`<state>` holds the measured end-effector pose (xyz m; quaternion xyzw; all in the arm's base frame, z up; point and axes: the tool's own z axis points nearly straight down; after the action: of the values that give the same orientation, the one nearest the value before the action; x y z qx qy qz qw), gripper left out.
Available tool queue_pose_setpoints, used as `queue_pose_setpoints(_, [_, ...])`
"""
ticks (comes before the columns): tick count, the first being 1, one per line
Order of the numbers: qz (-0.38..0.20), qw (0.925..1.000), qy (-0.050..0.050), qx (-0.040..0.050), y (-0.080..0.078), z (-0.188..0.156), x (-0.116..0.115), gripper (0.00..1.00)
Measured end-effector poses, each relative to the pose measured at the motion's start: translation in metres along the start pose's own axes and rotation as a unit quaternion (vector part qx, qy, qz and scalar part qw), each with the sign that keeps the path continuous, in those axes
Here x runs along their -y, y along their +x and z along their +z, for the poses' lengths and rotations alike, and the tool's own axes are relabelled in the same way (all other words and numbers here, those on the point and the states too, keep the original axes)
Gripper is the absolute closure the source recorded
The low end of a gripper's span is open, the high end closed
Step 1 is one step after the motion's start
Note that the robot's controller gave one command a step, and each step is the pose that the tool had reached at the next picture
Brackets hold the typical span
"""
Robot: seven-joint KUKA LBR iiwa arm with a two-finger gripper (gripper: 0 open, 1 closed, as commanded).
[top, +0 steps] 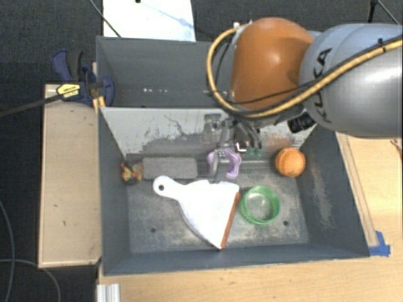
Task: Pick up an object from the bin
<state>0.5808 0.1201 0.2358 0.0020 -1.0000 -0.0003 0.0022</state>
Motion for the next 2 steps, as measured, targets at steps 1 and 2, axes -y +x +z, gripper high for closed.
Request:
queue_pose_setpoints(1, [0.001, 1.0000, 0.000, 0.0040, -0.001, -0.005, 0.001, 0.00])
queue_pose_setpoints(2, [0.008, 0.9999, -0.001, 0.0065, 0.007, 0.051, -0.003, 0.00])
